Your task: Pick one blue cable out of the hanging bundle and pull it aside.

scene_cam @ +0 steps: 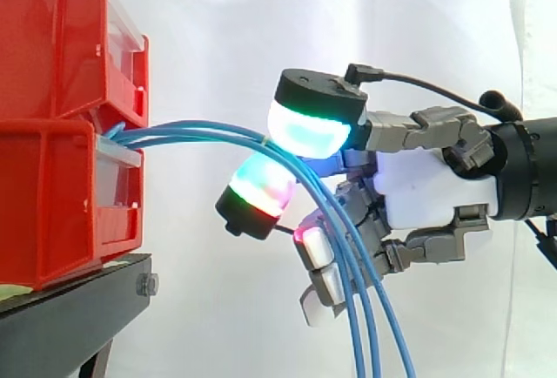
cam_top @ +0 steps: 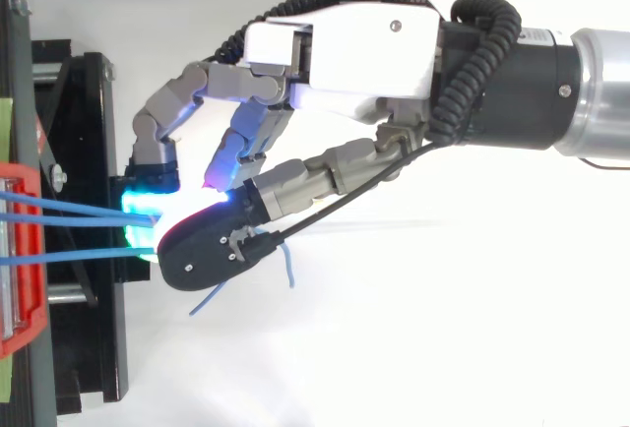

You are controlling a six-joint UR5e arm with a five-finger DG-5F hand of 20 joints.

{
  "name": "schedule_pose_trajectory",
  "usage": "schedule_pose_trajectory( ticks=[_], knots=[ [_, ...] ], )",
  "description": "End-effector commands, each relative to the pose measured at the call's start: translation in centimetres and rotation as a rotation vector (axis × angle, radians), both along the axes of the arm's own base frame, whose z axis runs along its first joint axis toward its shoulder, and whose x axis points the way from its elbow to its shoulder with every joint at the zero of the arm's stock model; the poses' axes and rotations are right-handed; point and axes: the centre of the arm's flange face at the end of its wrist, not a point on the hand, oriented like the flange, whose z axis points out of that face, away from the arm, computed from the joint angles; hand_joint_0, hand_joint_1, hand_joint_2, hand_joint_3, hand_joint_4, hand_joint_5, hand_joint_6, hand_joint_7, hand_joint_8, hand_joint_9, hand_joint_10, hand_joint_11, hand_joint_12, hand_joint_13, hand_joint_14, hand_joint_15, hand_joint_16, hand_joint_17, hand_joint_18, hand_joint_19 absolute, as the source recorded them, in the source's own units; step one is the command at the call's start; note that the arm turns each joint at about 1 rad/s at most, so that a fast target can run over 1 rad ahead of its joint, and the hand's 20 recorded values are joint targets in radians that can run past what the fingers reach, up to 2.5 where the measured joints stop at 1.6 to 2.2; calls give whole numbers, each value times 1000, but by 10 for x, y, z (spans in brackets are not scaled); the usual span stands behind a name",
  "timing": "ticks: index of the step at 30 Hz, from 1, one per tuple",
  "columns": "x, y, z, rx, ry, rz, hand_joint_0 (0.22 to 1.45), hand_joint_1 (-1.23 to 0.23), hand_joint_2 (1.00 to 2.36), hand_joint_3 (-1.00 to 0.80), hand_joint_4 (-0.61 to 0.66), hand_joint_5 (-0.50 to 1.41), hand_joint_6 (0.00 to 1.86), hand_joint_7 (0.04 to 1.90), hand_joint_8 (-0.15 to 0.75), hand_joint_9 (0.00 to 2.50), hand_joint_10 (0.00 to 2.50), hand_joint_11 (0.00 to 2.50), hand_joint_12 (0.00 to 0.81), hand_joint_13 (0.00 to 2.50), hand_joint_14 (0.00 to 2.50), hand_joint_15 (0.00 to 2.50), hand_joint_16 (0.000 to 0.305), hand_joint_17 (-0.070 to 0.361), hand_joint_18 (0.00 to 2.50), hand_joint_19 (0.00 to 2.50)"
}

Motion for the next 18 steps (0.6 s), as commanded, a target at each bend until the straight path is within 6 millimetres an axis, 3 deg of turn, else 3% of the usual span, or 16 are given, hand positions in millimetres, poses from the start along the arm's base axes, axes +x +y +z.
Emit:
schedule_pose_trajectory(
  ticks=[1,6,11,14,18],
  knots=[
    [0,0,0,2,1,1,591,-427,1004,-195,15,-78,886,894,320,1137,15,442,360,1080,21,547,58,130,843,463],
    [0,-1,0,5,-1,-1,577,-583,1011,-169,33,-83,868,988,316,1142,16,492,353,1069,20,541,55,125,838,449],
    [0,0,0,4,-1,-1,600,-754,1015,-100,28,-110,921,932,306,1088,18,543,336,1036,23,560,52,116,812,451],
    [0,0,2,4,-5,1,643,-796,1019,-62,-81,-124,951,937,281,1060,23,603,309,1022,22,586,46,103,790,463],
    [0,0,0,4,-1,1,645,-790,1019,-59,-108,-117,960,918,267,1100,20,585,296,1039,22,582,45,100,794,458]
  ],
)
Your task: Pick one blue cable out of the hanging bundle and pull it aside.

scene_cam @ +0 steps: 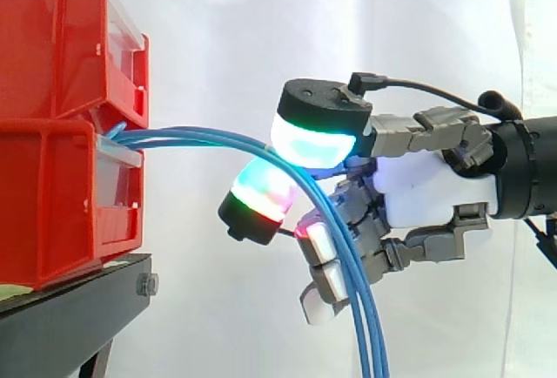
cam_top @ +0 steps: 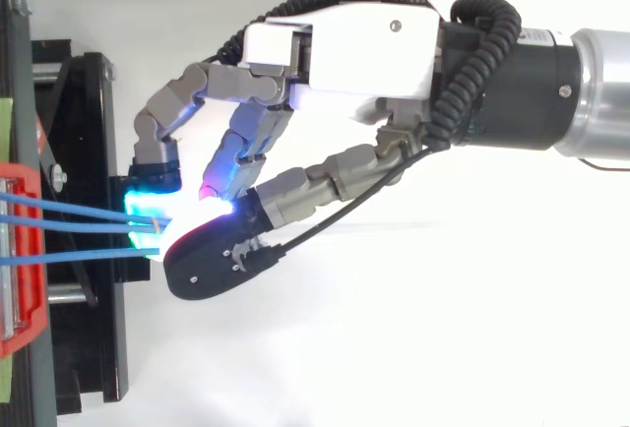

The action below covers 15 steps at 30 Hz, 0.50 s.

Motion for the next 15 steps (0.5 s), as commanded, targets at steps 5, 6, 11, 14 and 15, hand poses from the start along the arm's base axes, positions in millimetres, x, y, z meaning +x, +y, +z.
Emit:
schedule_pose_trajectory(
  ticks=[5,6,11,14,15],
  knots=[
    [0,0,0,0,1,0,574,-531,1013,-186,-28,-60,892,1009,271,1187,16,434,322,1088,20,547,52,117,844,459],
    [0,0,0,0,1,0,577,-511,1011,-187,-25,-58,889,1015,275,1199,15,428,321,1095,22,552,52,118,847,455],
    [0,0,1,0,0,0,589,-429,1000,-168,20,-47,865,1000,305,1212,13,374,348,1123,19,543,59,134,897,457],
    [0,0,1,1,0,0,579,-398,1041,-183,53,-46,850,1014,308,1218,14,372,350,1126,19,534,60,136,903,461],
    [0,0,0,1,1,0,581,-398,1029,-182,57,-46,847,1012,307,1218,13,365,346,1125,19,532,60,135,902,463]
  ],
)
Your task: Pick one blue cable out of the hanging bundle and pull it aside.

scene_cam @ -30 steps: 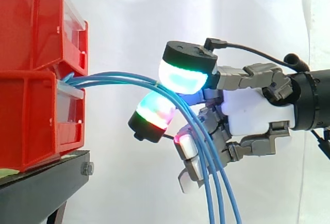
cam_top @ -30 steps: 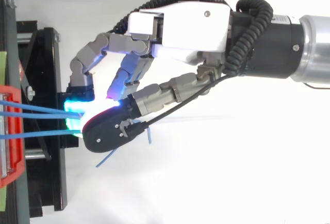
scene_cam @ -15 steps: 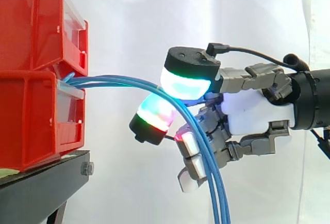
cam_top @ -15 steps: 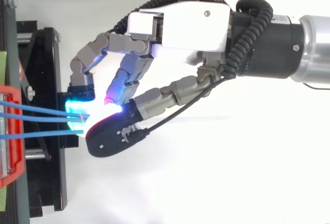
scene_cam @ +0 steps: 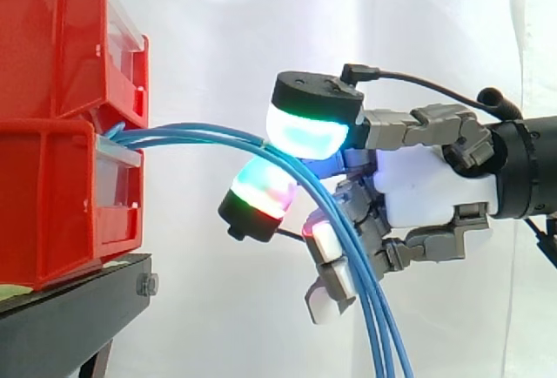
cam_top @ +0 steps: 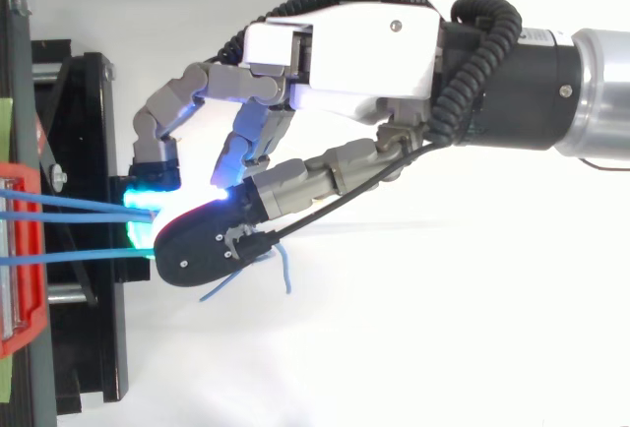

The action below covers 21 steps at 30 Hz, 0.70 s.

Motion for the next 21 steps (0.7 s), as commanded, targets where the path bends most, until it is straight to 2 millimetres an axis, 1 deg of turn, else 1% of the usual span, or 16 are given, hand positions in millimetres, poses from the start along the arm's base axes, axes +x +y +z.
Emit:
schedule_pose_trajectory(
  ticks=[1,7,9,10,11,15,18,20,21],
  knots=[
    [0,0,-1,1,1,0,585,-397,1001,-182,69,-48,838,1021,309,1216,13,365,344,1121,21,536,60,136,898,464],
    [0,0,-1,1,1,0,560,-337,1007,-261,40,-55,832,998,302,1204,14,397,344,1111,21,548,60,134,867,472],
    [0,0,-1,1,1,0,548,-318,1009,-311,43,-60,833,1004,295,1193,17,410,333,1094,23,554,57,127,837,484],
    [0,0,1,1,-1,0,536,-309,1008,-375,28,-68,838,1005,273,1164,17,438,311,1060,24,583,50,112,773,527],
    [0,0,-1,1,1,0,525,-312,1005,-432,37,-68,838,1000,279,1174,17,438,312,1063,22,583,51,114,780,518],
    [0,0,-1,1,1,0,494,-293,1000,-500,43,-66,835,995,293,1187,19,439,322,1083,22,581,52,118,802,502],
    [0,0,1,1,-1,0,471,-371,1000,-500,52,-65,833,996,304,1202,18,438,332,1104,21,569,54,122,821,489],
    [0,0,-1,0,2,0,476,-547,1000,-500,55,-70,835,1001,304,1200,17,462,327,1108,22,583,52,118,829,484],
    [0,0,-1,0,2,0,499,-601,1000,-500,58,-74,839,1028,299,1195,18,476,315,1098,23,581,50,113,812,490]
  ],
)
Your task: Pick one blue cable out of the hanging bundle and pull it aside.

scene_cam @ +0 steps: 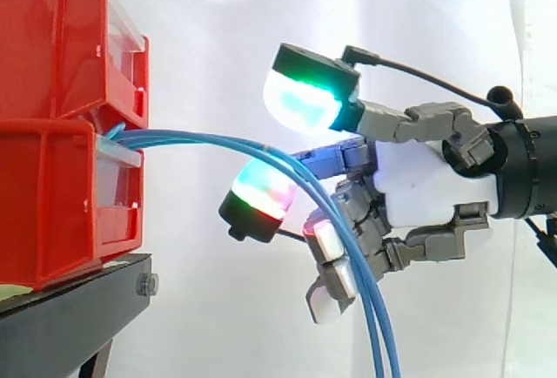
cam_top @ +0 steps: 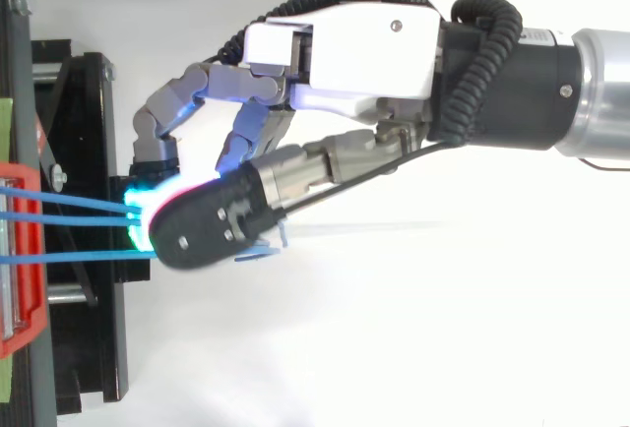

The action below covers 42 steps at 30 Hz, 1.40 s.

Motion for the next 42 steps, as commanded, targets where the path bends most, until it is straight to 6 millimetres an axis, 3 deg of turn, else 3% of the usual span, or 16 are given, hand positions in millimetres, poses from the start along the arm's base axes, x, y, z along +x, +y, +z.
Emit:
schedule_pose_trajectory(
  ticks=[1,5,8,12,15,22,24,29,34,40,42],
  knots=[
    [0,0,-1,0,2,0,545,-661,1006,-437,48,-83,858,1021,281,1185,19,492,299,1091,24,598,47,105,787,506],
    [0,0,-1,0,2,0,592,-736,1018,-259,26,-90,875,1079,275,1154,19,531,294,1076,26,605,44,98,776,508],
    [0,0,-1,1,1,0,618,-792,1022,-140,-12,-106,923,958,279,1112,22,563,293,1062,26,612,44,98,781,493],
    [0,0,-1,2,0,0,651,-820,1023,-99,-86,-113,943,942,277,1088,20,571,293,1057,26,605,43,98,785,486],
    [0,-2,-1,1,1,-3,702,-854,1023,-154,-140,-126,955,952,266,1057,21,565,285,1038,24,605,42,95,781,468],
    [-1,-3,-1,1,8,1,790,-901,1000,-500,-204,-138,963,941,238,1008,21,563,272,1010,25,589,41,93,779,423],
    [-1,-4,-1,1,9,0,779,-902,1000,-500,-190,-140,964,939,241,1009,23,562,267,1012,23,586,41,92,786,414],
    [-1,-4,-1,2,11,6,629,-854,1000,-500,-10,-120,939,797,251,1051,21,563,277,1032,24,598,40,91,790,443],
    [-3,-4,-1,2,17,11,520,-745,1000,-500,25,-111,908,812,279,1096,18,556,302,1062,23,600,45,102,827,468],
    [-4,-6,-3,5,31,15,507,-627,1000,-500,43,-110,890,835,285,1112,20,545,312,1072,25,601,48,108,839,487],
    [-4,-7,-3,5,31,13,575,-608,1000,-500,21,-111,887,866,273,1110,21,555,297,1057,23,610,45,101,816,509]
  ],
)
